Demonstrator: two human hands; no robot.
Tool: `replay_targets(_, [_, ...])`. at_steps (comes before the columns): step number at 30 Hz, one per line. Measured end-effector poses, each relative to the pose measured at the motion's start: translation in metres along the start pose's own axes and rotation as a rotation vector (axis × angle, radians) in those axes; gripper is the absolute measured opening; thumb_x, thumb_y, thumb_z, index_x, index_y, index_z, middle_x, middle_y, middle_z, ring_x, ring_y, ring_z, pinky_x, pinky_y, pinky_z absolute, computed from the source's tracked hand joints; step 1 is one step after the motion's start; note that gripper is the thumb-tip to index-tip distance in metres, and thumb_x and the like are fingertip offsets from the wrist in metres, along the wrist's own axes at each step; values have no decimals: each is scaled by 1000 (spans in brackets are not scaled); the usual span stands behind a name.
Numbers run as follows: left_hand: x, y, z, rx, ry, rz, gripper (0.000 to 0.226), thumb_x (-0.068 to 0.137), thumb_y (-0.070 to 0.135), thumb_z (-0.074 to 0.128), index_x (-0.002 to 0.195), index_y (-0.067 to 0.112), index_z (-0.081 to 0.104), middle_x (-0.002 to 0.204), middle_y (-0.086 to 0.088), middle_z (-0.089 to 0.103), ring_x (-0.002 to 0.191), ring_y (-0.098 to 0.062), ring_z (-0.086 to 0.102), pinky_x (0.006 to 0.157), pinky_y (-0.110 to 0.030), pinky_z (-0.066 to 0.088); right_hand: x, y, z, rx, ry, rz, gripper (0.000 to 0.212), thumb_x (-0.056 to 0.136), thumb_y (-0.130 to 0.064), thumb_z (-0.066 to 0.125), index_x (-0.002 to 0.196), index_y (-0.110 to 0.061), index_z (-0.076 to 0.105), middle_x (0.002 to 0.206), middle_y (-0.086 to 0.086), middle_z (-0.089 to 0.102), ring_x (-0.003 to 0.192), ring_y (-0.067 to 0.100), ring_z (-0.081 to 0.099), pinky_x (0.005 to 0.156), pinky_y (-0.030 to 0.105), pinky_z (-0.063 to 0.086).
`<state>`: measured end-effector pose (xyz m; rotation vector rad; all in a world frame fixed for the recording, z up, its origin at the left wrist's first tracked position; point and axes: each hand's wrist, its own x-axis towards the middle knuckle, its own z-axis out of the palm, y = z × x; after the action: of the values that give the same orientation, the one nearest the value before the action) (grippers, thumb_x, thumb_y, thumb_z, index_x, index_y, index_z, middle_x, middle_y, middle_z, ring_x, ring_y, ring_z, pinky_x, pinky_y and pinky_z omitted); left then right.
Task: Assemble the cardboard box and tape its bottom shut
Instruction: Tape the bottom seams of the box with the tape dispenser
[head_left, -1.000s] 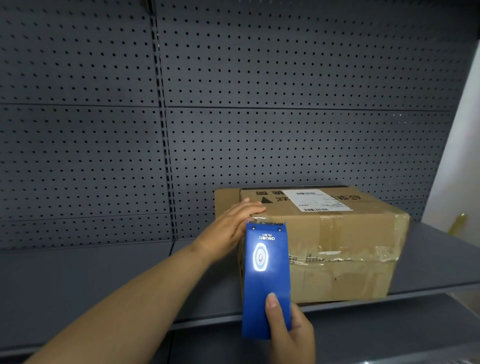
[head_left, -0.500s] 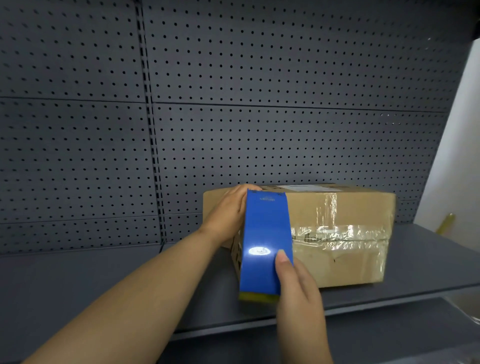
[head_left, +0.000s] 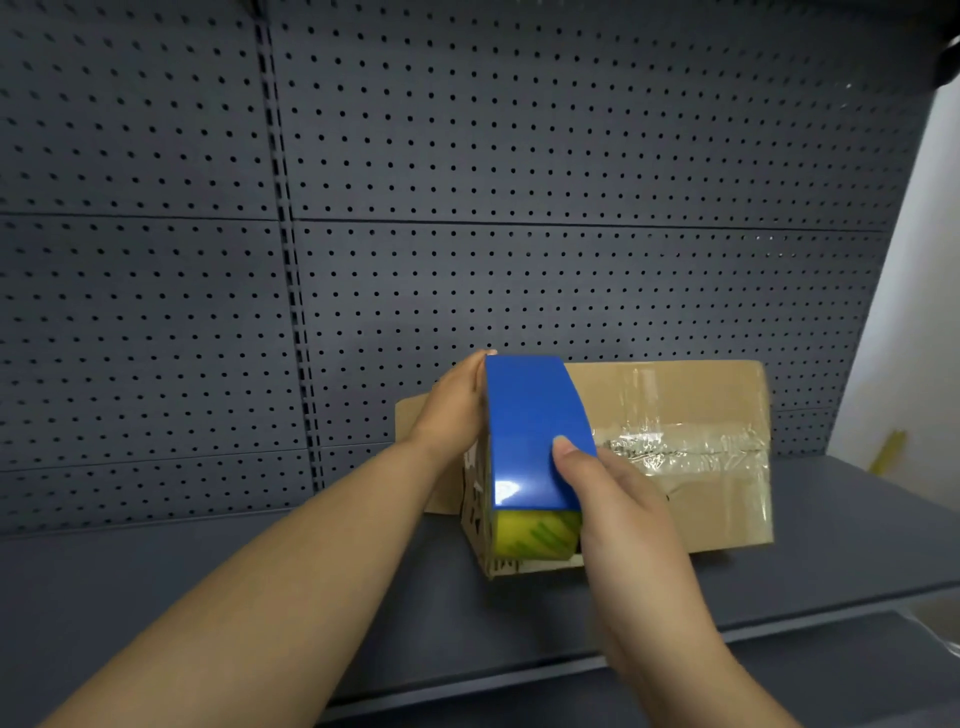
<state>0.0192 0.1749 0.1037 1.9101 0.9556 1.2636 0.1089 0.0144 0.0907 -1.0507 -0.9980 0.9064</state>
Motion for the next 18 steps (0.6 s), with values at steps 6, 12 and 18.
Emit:
replay_targets(6, [20, 7, -10, -178, 42, -157, 34, 99, 21, 36, 114, -3, 55, 90, -7, 59, 88, -24, 55, 86, -39, 47, 23, -23, 2, 7, -100, -46, 25, 90, -28, 52, 78, -12, 67, 64, -7, 67, 58, 8, 59, 54, 20, 45])
replay_targets(12, [30, 9, -15, -84, 67, -243, 37, 98, 28, 38, 62, 20, 41, 76, -21, 61, 60, -14, 39, 65, -32, 33, 26, -17, 3, -11, -133, -61, 35, 90, -33, 51, 88, 0, 61, 78, 12, 64, 69, 20, 55, 67, 34, 43])
replay_targets(18, [32, 3, -15, 228, 22, -155, 53, 98, 48, 23, 78, 8, 52, 82, -9, 58, 76, -24, 52, 72, -35, 39, 29, -6, -8, 2, -99, -57, 30, 89, -34, 53, 89, -7, 66, 89, 15, 71, 76, 27, 63, 72, 35, 48])
